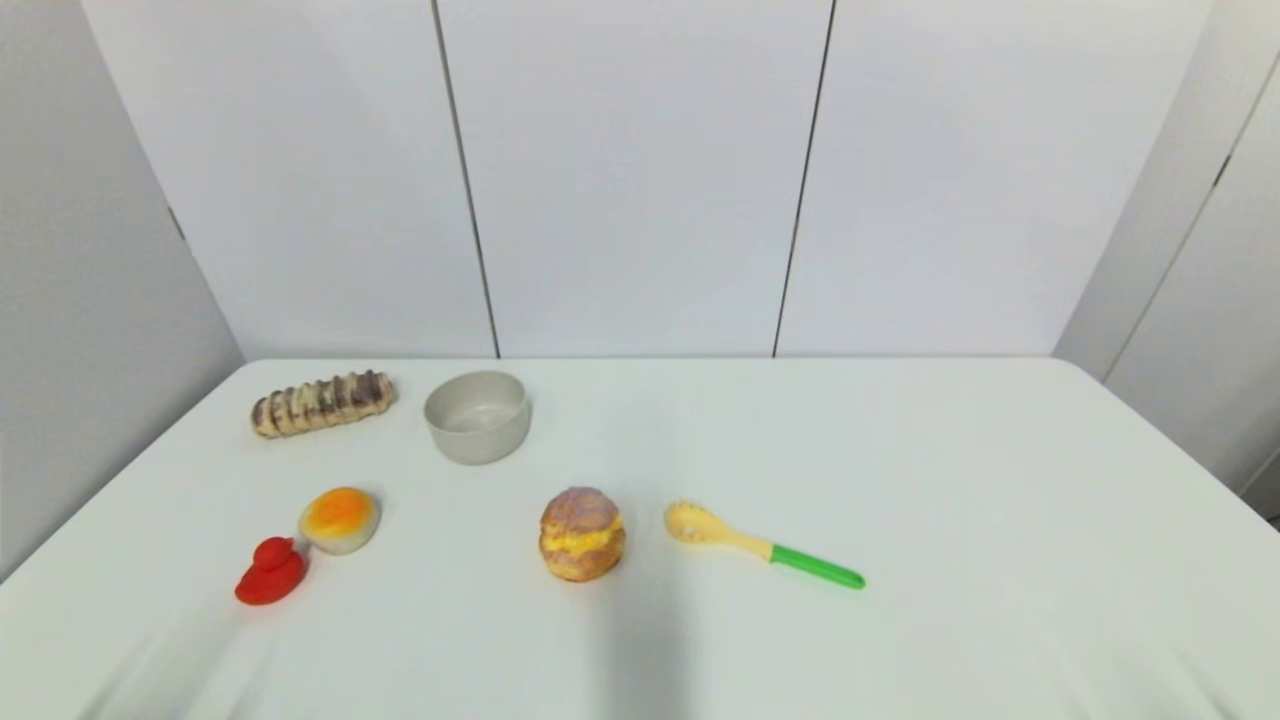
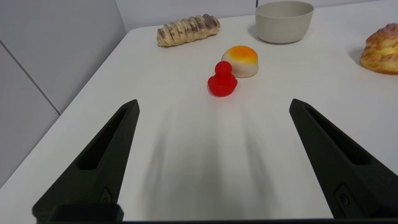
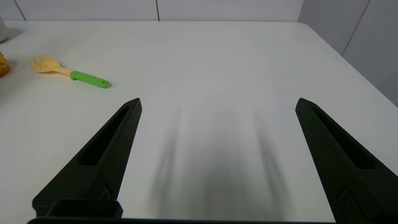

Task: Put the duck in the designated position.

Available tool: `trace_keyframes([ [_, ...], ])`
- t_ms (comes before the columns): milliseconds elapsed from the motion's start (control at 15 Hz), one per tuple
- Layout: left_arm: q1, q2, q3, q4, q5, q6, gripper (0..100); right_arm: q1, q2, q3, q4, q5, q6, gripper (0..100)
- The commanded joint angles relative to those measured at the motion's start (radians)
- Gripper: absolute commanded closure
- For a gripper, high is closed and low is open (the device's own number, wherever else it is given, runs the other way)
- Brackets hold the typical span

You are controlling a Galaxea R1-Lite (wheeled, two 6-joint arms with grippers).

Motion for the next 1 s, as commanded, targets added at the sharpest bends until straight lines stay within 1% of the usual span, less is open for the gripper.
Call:
trace_keyframes([
  [67,0.0,-0.013,0.043,-0.016,-0.039,-0.074,0,0.0,0.001,0.0,0.0,0.0,0.0,0],
  [1000,0.0,-0.013,0.043,-0.018,-0.033,-0.083,0,0.0,0.001,0.0,0.0,0.0,0.0,0],
])
